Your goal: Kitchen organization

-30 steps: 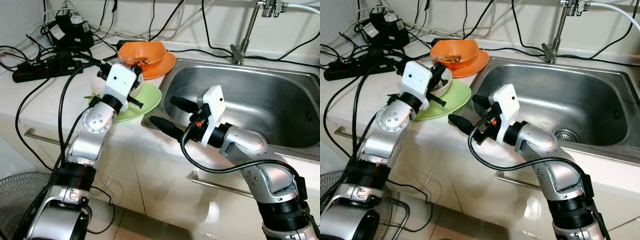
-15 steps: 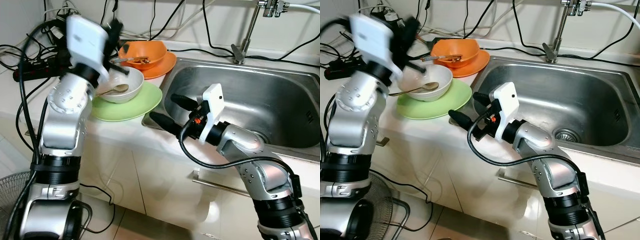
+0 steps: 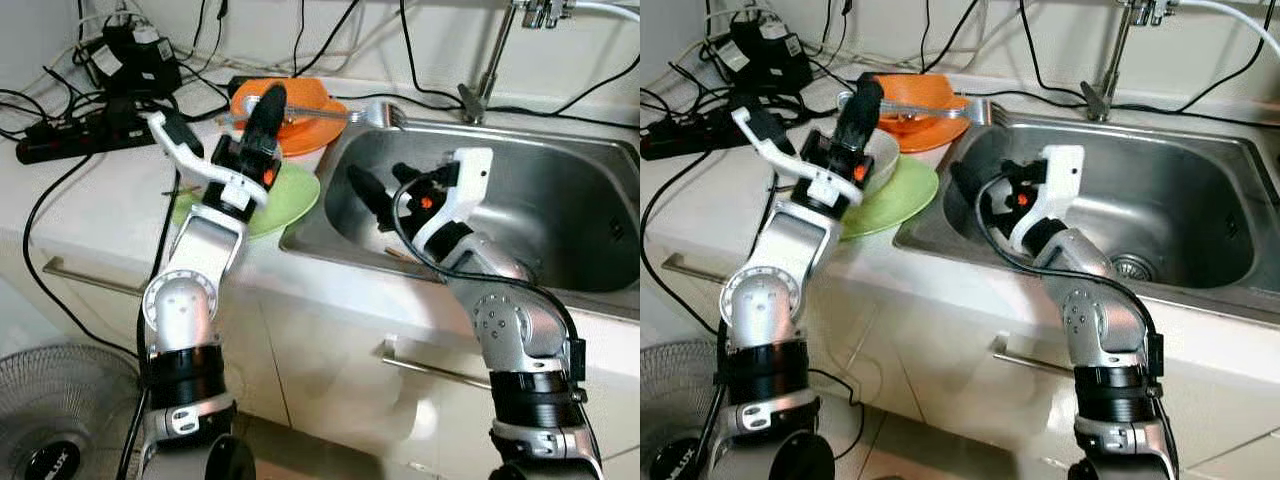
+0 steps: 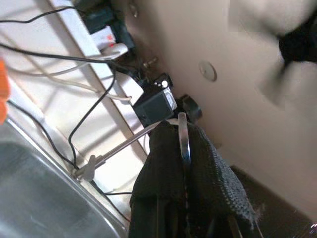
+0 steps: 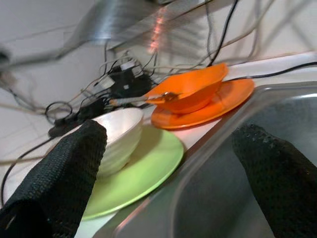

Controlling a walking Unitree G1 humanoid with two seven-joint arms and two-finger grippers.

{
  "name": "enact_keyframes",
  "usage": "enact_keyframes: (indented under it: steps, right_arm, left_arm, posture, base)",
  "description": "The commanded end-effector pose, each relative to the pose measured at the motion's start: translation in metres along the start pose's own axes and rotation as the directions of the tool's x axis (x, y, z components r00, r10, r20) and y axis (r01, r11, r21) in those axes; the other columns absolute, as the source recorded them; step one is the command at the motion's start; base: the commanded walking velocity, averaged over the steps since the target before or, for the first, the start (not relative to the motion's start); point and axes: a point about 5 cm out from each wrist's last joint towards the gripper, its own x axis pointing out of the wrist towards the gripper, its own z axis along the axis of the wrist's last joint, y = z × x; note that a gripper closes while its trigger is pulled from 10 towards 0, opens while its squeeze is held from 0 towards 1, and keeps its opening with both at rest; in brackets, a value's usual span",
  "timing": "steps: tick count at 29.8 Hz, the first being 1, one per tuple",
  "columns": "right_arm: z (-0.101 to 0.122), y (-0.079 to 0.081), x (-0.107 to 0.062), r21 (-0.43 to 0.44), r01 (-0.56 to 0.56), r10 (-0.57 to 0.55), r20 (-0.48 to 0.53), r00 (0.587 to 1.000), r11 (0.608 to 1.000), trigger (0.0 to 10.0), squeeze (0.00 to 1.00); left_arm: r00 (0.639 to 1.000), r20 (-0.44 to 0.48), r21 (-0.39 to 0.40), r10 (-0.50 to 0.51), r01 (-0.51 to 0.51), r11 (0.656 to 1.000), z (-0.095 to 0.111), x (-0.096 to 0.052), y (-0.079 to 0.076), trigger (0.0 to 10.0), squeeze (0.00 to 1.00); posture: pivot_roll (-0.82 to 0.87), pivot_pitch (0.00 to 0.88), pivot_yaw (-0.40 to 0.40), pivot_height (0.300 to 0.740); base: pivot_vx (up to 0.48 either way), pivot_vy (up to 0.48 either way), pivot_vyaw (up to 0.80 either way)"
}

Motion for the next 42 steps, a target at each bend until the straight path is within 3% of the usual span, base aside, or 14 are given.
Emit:
enact_keyframes:
  steps: [1,3,4,5,13,15,21,33,34,35,36,42]
  right_arm:
    - [0.004,0.001,0.003,0.017,0.004,-0.005,0.027,1.000,1.000,10.0,0.32]
    - [0.003,0.003,0.004,0.049,-0.026,0.025,0.019,0.999,0.998,10.0,0.28]
    - [0.002,0.005,0.004,0.075,-0.055,0.055,0.013,0.998,0.996,10.0,0.20]
    - [0.001,0.009,0.002,0.113,-0.106,0.107,-0.004,0.994,0.988,10.0,0.00]
    - [-0.001,0.021,-0.010,0.240,-0.312,0.329,-0.033,0.944,0.919,10.0,0.00]
    - [0.000,0.020,-0.010,0.273,-0.301,0.316,-0.014,0.949,0.914,10.0,0.00]
    - [0.006,0.020,-0.006,0.448,-0.299,0.288,0.094,0.953,0.843,10.0,0.00]
    - [0.007,0.016,0.003,0.512,-0.259,0.227,0.126,0.966,0.819,10.0,0.00]
    - [0.009,0.015,0.005,0.516,-0.252,0.212,0.138,0.968,0.818,3.8,0.00]
    - [0.011,0.014,0.006,0.518,-0.245,0.198,0.146,0.969,0.820,2.2,0.00]
    - [0.012,0.014,0.007,0.518,-0.241,0.189,0.151,0.970,0.821,0.0,0.00]
    - [0.018,0.007,0.010,0.528,-0.208,0.132,0.179,0.975,0.824,0.0,0.00]
  left_arm:
    - [1.000,0.001,-0.061,0.002,-0.002,0.998,-0.005,-0.003,0.004,0.0,0.00]
    - [1.000,-0.003,-0.086,0.023,-0.024,0.996,-0.004,-0.008,0.010,0.0,0.00]
    - [1.000,-0.007,-0.099,0.025,-0.025,0.995,-0.004,-0.009,0.011,0.0,0.00]
    - [1.000,-0.008,-0.104,0.029,-0.030,0.994,-0.002,-0.010,0.012,0.0,0.00]
    - [0.999,-0.002,-0.109,0.039,-0.039,0.993,0.004,-0.009,0.016,0.0,0.00]
    - [0.999,0.001,-0.110,0.033,-0.033,0.993,0.006,-0.009,0.015,0.0,0.00]
    - [1.000,-0.019,-0.111,0.022,-0.024,0.994,0.003,-0.009,0.013,0.0,0.00]
    - [0.996,-0.090,-0.147,-0.006,-0.008,0.989,-0.015,-0.012,0.009,0.0,0.00]
    - [0.995,-0.095,-0.149,-0.006,-0.008,0.989,-0.017,-0.013,0.009,0.0,0.00]
    - [0.995,-0.098,-0.151,-0.007,-0.008,0.989,-0.018,-0.013,0.009,0.0,0.00]
    - [0.995,-0.100,-0.152,-0.008,-0.008,0.988,-0.019,-0.013,0.008,0.0,0.00]
    - [0.994,-0.106,-0.155,-0.004,-0.012,0.988,-0.020,-0.016,0.010,0.0,0.00]
  posture:
    - [-0.08,0.000,0.087,0.740]
    - [-0.09,0.000,0.090,0.740]
    - [-0.09,0.000,0.090,0.740]
    - [-0.08,0.000,0.091,0.740]
    - [-0.08,0.000,0.091,0.740]
    - [-0.08,0.000,0.090,0.740]
    - [-0.08,0.000,0.089,0.740]
    - [-0.08,0.000,0.089,0.740]
    - [-0.08,0.000,0.088,0.740]
    - [-0.08,0.000,0.087,0.740]
    - [-0.08,0.000,0.087,0.740]
    - [-0.08,0.000,0.086,0.740]
  base:
    - [0.000,0.000,0.00]
    - [0.000,0.000,0.00]
    - [0.000,0.000,0.00]
    - [0.000,0.000,0.00]
    - [0.000,0.000,0.00]
    - [0.000,0.000,0.00]
    - [0.000,0.000,0.00]
    - [0.000,0.000,0.00]
    - [0.000,0.000,0.00]
    - [0.000,0.000,0.00]
    - [0.000,0.000,0.00]
    - [0.000,0.000,0.00]
